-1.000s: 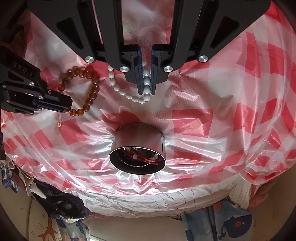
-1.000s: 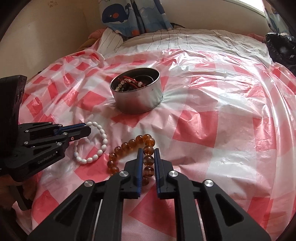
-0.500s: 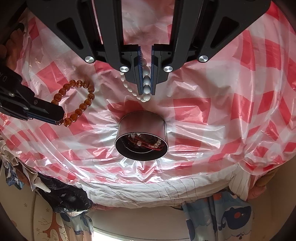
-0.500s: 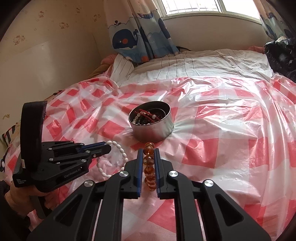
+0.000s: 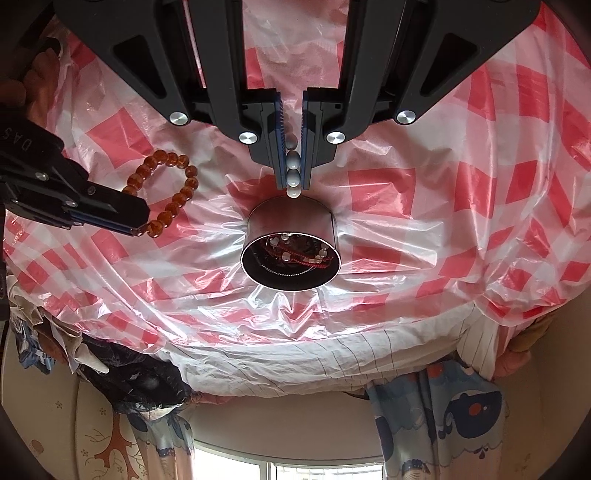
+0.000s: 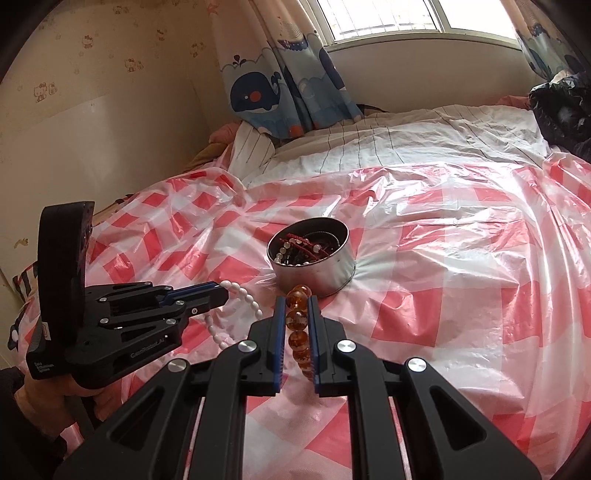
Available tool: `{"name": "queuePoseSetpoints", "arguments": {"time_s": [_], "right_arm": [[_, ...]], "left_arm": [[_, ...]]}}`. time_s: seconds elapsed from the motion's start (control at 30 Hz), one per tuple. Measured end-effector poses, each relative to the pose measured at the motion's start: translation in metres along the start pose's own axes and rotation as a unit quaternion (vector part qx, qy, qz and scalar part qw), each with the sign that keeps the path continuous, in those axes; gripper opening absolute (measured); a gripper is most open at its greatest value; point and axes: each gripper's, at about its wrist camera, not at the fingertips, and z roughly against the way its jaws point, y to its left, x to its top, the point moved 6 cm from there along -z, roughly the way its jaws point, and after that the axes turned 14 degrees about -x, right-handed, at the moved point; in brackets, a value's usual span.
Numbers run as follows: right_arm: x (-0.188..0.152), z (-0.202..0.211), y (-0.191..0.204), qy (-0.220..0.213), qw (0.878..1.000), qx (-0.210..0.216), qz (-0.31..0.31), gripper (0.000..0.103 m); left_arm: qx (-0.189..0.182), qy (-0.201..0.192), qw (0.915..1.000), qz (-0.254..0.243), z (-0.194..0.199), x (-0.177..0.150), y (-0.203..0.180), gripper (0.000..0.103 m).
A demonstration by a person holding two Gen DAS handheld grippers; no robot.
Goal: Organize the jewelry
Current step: 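Lift the white bracelet with the left tool while the right lifts the amber bracelet toward the tin, then drop the white bracelet into the tin with the left tool while the right drops the amber bracelet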
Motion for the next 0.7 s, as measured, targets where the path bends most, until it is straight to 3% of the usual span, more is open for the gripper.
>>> {"name": "queuePoseSetpoints", "arguments": {"time_s": [0.5, 0.7], "right_arm": [[0.048, -0.013, -0.001, -0.021, 0.999, 0.021, -0.013, 0.012], [0.081, -0.027, 0.004, -0.038, 0.999, 0.036, -0.014, 0.012]], "left_arm": [[-0.056, -0.049, 0.9964, 0.039, -0.004, 0.069, 0.013, 0.006], [-0.109, -0.067, 0.9881, 0.086, -0.031, 0.09, 0.026, 0.007]]}}
